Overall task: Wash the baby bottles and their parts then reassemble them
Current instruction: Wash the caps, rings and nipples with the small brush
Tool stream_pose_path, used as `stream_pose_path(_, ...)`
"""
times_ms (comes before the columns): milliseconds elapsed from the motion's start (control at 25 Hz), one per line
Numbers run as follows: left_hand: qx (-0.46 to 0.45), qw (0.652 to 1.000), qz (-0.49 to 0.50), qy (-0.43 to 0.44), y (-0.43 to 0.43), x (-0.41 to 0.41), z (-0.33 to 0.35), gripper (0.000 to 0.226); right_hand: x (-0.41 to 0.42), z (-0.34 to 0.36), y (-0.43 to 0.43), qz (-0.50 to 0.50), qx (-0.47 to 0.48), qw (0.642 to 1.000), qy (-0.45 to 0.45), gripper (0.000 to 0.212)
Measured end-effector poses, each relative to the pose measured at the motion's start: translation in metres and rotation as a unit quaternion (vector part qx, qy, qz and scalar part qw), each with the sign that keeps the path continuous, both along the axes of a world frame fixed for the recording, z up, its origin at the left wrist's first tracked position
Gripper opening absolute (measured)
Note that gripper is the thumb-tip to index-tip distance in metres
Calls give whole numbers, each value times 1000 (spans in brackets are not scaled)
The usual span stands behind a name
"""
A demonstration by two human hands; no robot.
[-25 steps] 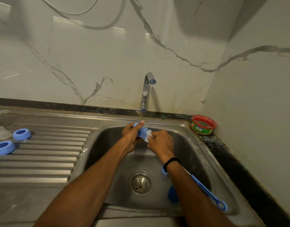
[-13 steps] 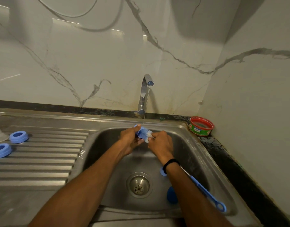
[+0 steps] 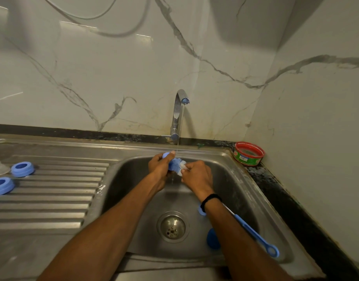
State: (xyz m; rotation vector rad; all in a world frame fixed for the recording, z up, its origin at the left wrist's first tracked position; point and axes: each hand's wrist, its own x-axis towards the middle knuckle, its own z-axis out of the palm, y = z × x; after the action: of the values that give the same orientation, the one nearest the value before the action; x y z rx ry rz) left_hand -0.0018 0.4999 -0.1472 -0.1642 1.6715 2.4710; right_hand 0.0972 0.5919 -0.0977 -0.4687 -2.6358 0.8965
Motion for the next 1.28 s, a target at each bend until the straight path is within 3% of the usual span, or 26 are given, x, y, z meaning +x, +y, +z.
stream_pose_path(80,19,1000,-21,1,0,2,4,35,0,1,3,-16,5,1000,5,16)
stream_pose_path(200,23,999,38,-1,-2,-2,6,31,-2,-1,1,6,4,1000,4,15)
stream_pose_path(320,20,999,-24,-19,1,2,5,33,-2,-1,3,-21,9,1000,-7,20)
stream_pose_path(560,36,999,-7,-35,3,2,8,24,-2,3,5,-9,3,1000,-1,16)
stream_pose_path(640,15,999,39,-17,1,0,4,23,-1,2,3,19,-18,1000,-2,13)
stream_pose_path(840,-14,999,39,-2,4,4,9,22,-2,1,2,14,-13,1000,-9,14)
stream_pose_path(1000,0,1000,-9,-6,2,7,13,34,-1,1,2,-11,5,1000,-9,19)
stream_pose_path(1080,-1,1000,17,-12,-4,5,12,41,0,0,-1,14,-9,1000,-14,20)
stream_pose_path(1280,46,998,-2,-32,-4,1,14,40,3,7,3,8,-8,1000,1,18)
